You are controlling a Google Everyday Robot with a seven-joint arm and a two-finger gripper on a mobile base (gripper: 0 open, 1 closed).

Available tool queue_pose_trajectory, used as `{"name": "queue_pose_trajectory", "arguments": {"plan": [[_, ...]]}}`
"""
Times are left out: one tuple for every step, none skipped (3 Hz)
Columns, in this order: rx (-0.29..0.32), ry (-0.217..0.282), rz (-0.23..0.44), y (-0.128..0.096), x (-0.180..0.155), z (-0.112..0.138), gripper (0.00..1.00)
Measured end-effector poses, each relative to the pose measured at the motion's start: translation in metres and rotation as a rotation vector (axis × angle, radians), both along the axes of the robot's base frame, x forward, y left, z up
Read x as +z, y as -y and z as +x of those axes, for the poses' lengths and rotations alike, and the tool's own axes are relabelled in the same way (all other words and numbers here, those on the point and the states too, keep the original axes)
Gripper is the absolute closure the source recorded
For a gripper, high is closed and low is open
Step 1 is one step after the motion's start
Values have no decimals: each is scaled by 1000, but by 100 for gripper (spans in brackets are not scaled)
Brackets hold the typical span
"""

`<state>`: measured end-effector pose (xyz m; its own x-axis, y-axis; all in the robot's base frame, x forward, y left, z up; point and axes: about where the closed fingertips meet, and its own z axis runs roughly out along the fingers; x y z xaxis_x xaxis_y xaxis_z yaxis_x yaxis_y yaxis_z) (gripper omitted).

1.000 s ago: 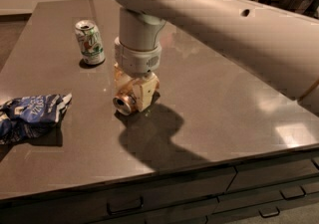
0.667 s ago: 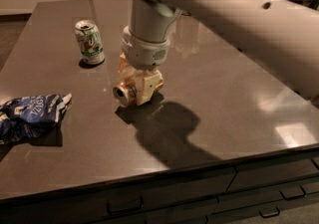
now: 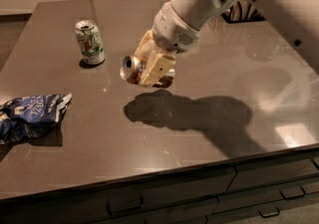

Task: Place orange can upright

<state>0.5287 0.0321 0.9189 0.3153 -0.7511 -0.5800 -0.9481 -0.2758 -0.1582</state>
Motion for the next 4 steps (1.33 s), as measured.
{"name": "queue_pose_trajectory", "arguments": {"plan": [[-140,-83,182,1,12,-2,100],[-257,-149,352,0,15,-3,100],[-327,-199,499,-1,10,1,100],[-376,-232,634,2,1,7,100]]}}
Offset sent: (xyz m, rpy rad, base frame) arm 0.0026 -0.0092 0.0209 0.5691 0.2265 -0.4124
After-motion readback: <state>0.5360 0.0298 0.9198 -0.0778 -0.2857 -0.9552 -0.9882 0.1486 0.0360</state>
